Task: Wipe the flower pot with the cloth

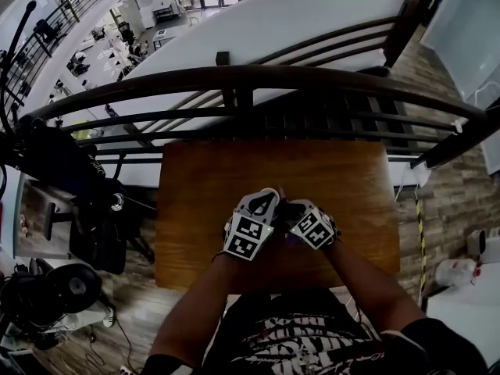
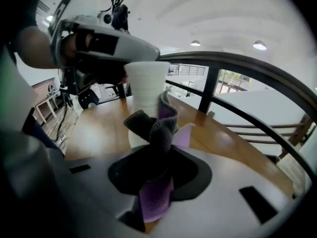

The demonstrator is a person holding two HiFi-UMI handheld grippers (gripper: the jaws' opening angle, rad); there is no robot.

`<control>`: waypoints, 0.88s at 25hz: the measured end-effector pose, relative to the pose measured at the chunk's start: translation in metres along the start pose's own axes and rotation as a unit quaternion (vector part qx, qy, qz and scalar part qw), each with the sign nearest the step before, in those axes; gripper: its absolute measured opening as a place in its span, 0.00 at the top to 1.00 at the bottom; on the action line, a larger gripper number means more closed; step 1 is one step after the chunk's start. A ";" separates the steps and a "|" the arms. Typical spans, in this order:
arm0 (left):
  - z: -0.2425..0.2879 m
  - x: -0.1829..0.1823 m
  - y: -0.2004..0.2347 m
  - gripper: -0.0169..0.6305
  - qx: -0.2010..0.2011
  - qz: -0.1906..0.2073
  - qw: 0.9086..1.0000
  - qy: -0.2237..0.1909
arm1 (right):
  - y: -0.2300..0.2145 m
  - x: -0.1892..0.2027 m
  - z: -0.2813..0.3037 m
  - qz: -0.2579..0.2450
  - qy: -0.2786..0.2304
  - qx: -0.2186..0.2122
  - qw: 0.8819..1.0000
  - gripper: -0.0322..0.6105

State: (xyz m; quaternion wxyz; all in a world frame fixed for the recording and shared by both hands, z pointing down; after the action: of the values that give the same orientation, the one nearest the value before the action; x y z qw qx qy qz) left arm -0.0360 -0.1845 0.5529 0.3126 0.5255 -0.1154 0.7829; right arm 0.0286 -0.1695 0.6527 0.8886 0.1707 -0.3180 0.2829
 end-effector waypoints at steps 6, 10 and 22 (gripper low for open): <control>-0.001 0.001 0.001 0.98 -0.005 -0.002 1.000 -0.004 | -0.028 -0.019 0.020 -0.038 0.007 0.027 0.999 0.82; 0.001 0.000 0.002 0.98 -0.007 -0.004 1.000 -0.001 | -0.034 -0.026 0.024 -0.067 0.020 0.026 0.997 0.82; -0.001 -0.002 0.004 0.98 -0.007 -0.001 1.000 -0.009 | 0.039 -0.003 0.001 -0.062 0.012 -0.039 0.997 0.82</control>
State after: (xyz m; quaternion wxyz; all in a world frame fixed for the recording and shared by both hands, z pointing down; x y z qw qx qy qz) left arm -0.0385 -0.1873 0.5511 0.3161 0.5299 -0.1233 0.7772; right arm 0.0024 -0.1401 0.6566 0.9141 0.1518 -0.3072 0.2168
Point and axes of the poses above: the fingertips, and each gripper's own axes: z forward along the fingers, y to its left, x out of its underside, the point moved 3 cm from there along -z, backward along the fingers, and after that the axes turned 8 degrees about x, right-handed, at the moved point
